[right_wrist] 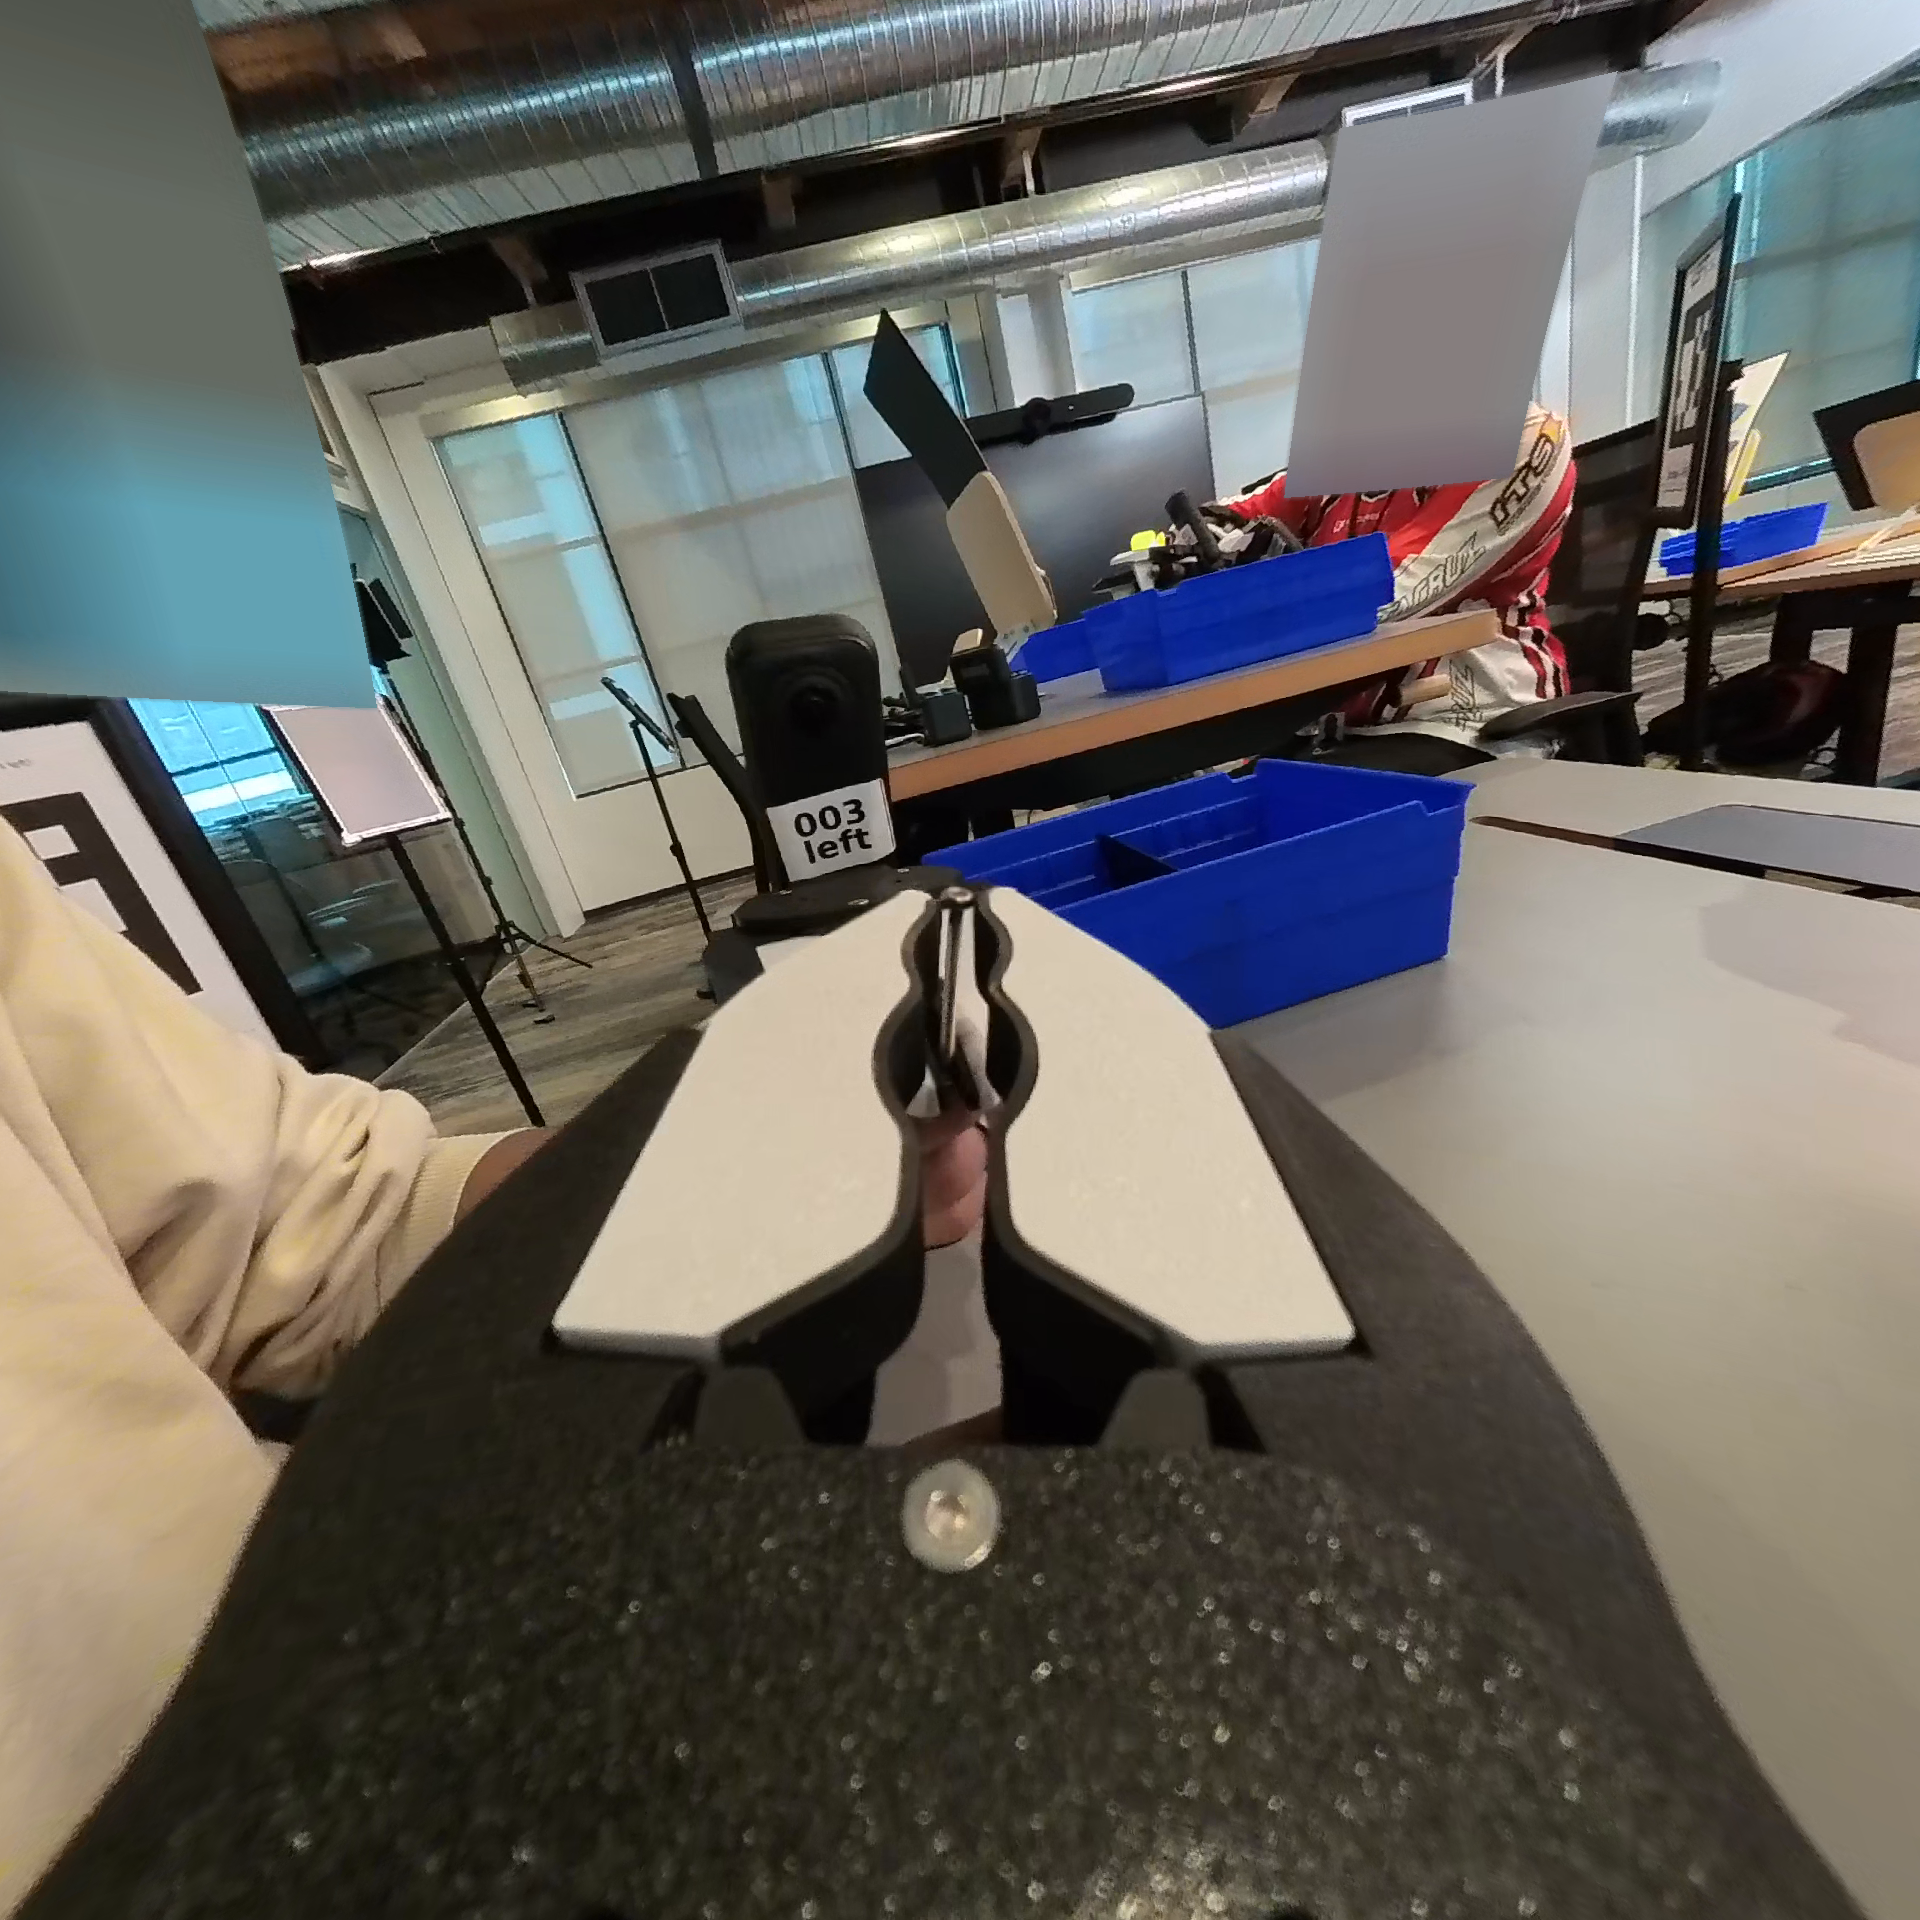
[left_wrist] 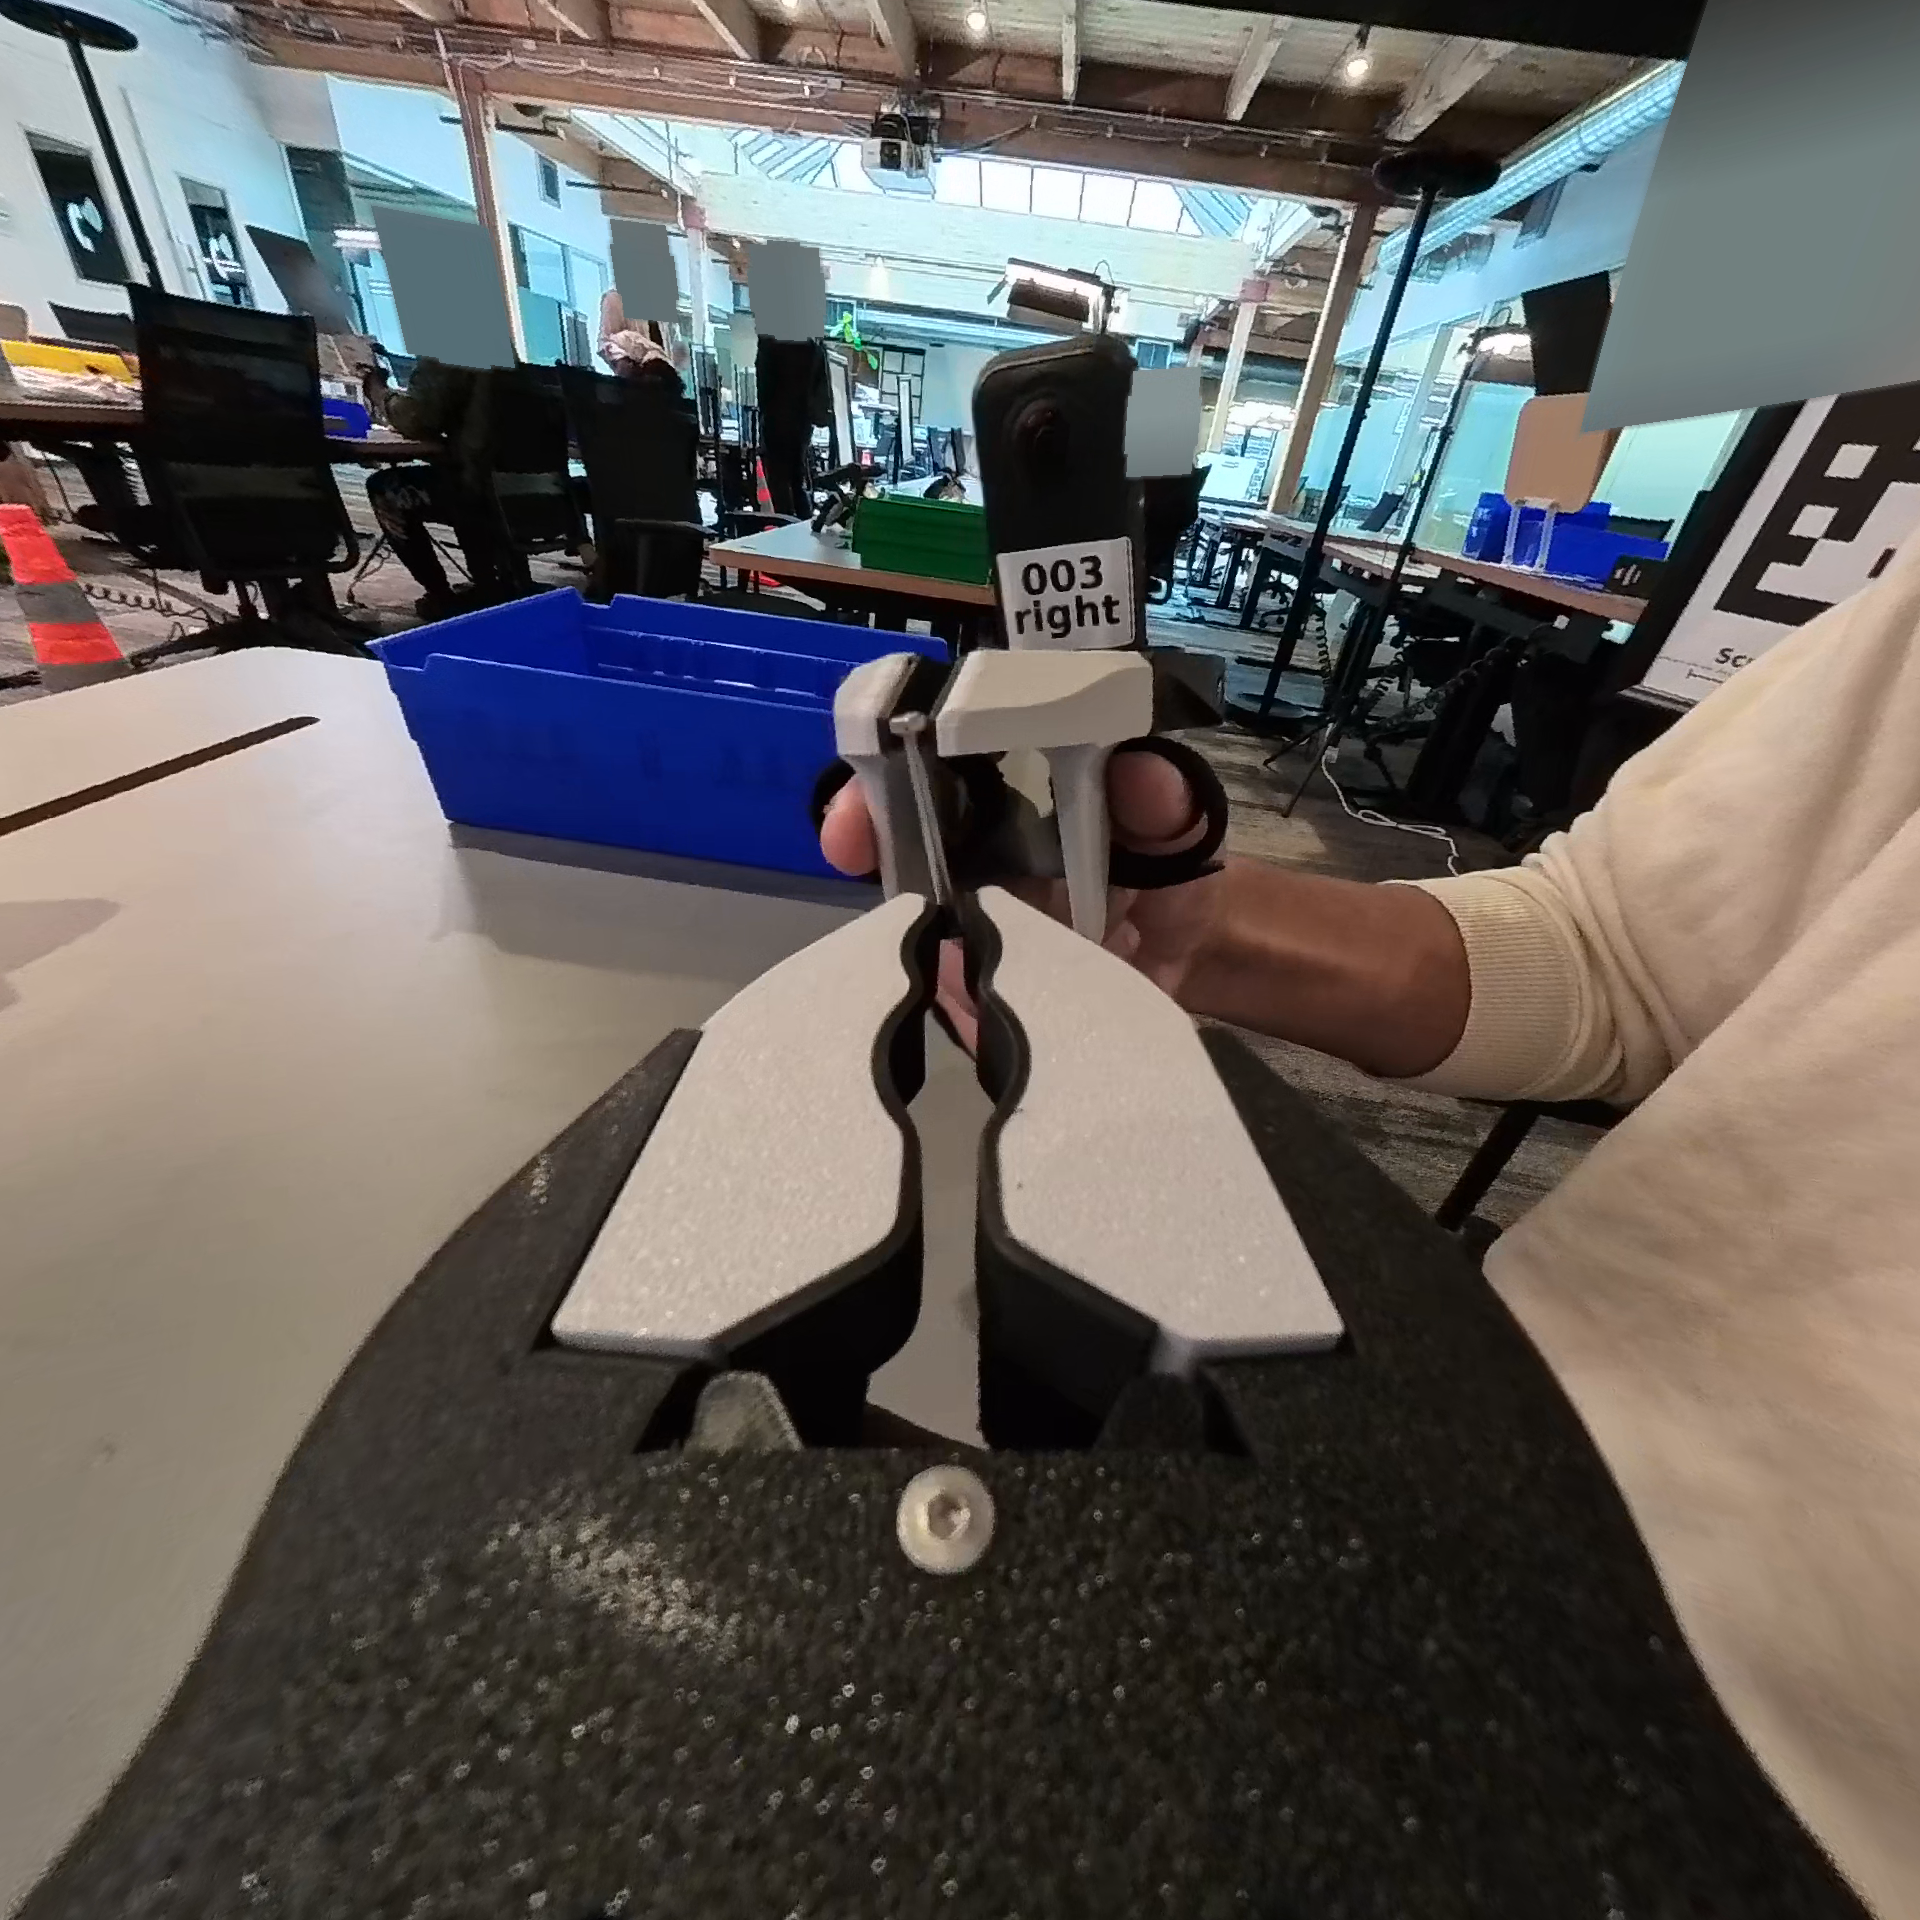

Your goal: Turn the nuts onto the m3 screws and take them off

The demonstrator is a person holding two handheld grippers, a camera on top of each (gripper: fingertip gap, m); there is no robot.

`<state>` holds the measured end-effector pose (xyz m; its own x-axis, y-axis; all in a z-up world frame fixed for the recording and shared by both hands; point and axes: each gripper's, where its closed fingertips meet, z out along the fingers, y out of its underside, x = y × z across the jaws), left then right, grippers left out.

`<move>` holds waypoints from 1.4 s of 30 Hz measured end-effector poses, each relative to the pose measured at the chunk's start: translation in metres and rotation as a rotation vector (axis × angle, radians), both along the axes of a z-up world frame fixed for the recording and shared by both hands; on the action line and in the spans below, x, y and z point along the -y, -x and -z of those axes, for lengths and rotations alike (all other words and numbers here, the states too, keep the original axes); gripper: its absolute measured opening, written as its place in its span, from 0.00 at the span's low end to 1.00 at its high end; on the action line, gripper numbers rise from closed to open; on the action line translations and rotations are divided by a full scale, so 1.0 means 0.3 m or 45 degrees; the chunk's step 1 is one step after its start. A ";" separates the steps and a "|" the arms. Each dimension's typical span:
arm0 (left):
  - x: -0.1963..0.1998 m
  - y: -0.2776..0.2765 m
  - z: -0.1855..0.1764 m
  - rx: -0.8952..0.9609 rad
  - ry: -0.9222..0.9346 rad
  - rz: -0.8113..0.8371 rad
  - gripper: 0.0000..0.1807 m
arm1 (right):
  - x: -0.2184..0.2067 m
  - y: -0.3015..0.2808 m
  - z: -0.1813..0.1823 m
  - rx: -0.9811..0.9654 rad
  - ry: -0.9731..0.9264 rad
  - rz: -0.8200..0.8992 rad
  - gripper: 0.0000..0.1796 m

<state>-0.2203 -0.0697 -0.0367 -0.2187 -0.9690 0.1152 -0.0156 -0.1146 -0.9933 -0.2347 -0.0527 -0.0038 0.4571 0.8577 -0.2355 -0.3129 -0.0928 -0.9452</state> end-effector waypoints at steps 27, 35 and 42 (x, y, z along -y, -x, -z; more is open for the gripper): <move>-0.294 0.087 0.183 -0.191 -0.044 -0.597 0.02 | -0.121 -0.487 0.445 0.874 0.460 0.879 0.12; -0.406 0.141 0.178 -0.136 -0.019 -0.946 0.02 | -0.113 -0.514 0.446 0.827 0.472 1.060 0.14; -0.418 0.149 0.178 -0.120 0.036 -0.949 0.02 | -0.114 -0.524 0.442 0.846 0.454 1.111 0.13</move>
<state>-0.2652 0.0556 -0.0902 0.5061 -0.8529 0.1280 -0.0084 -0.1533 -0.9881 -0.0776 -0.0186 -0.1364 0.9866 0.1213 0.1088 0.1478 -0.3850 -0.9110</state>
